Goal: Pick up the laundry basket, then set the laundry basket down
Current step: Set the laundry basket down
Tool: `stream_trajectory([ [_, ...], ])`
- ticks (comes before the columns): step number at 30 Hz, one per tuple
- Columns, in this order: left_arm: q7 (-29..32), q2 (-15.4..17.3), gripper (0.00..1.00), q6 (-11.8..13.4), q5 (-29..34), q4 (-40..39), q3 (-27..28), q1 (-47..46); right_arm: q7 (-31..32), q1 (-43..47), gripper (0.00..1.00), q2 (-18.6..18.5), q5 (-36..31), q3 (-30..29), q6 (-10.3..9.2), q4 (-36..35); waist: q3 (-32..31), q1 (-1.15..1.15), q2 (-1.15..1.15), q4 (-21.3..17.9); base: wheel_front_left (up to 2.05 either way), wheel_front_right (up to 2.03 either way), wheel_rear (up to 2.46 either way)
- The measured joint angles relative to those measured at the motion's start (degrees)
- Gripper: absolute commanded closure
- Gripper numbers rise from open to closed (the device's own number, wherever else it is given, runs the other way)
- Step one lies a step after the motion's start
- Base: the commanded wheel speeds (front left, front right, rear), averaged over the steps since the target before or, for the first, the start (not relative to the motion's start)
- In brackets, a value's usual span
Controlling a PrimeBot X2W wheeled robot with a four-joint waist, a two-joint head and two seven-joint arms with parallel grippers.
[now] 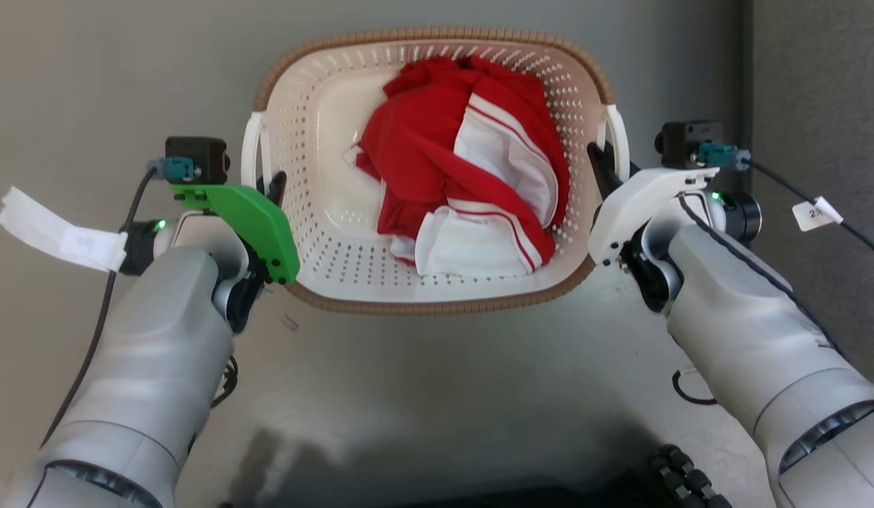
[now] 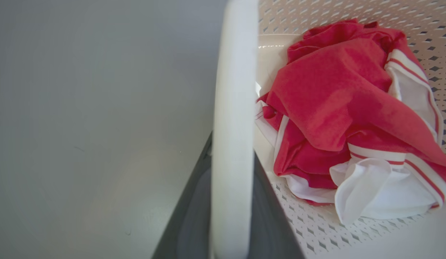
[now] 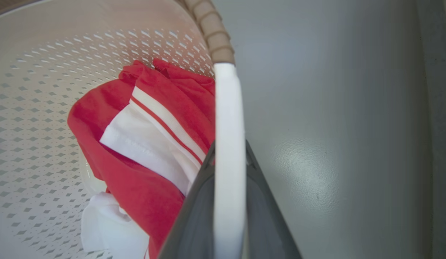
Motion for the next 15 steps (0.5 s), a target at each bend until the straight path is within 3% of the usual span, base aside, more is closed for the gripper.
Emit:
stream_trajectory([
  [15, -2.02, -0.79, 1.00, -0.47, 0.10, 1.81, -0.34, -2.11, -0.27, -1.89, 1.00, -0.09, 0.01, -0.93, 0.03, 1.14, 8.65, 0.00, 0.00, 1.27, 0.00, 0.00, 0.00],
])
